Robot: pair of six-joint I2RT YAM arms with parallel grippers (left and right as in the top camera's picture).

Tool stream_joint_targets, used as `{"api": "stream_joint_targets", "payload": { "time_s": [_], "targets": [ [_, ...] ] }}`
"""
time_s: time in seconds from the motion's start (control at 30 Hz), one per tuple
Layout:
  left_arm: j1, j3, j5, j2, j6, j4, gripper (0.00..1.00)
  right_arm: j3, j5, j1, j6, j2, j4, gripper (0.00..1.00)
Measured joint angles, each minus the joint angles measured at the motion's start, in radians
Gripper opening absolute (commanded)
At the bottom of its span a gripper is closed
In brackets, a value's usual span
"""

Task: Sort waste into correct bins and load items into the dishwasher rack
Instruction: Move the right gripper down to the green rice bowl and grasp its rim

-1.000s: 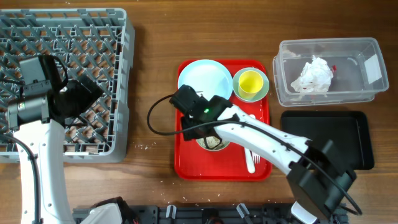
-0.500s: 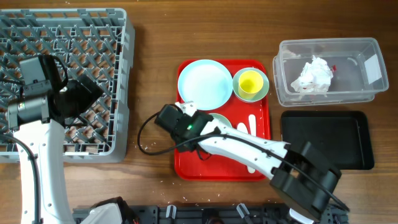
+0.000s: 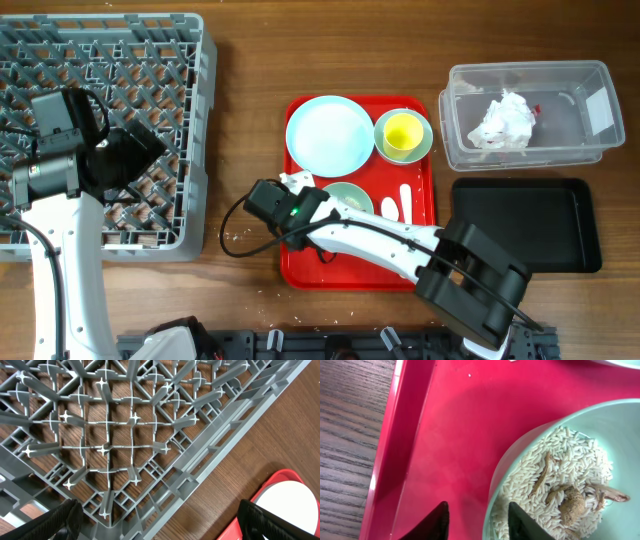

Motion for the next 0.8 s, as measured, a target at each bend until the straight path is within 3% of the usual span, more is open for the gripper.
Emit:
{"api": "stream_joint_targets", "payload": {
  "time_s": [0.13, 0.3, 0.8],
  "targets": [
    [0.000, 0.000, 0.000, 0.000, 0.000, 0.000, 1.00, 0.000, 0.005, 0.000, 0.002, 0.000, -0.013, 0.17],
    [0.000, 0.000, 0.000, 0.000, 0.000, 0.000, 1.00, 0.003, 0.008, 0.000, 0.007, 0.000, -0.042, 0.08],
    [0.000, 0.000, 0.000, 0.000, 0.000, 0.000, 1.00, 0.037, 0.007, 0.000, 0.007, 0.008, -0.115, 0.04]
  ]
}}
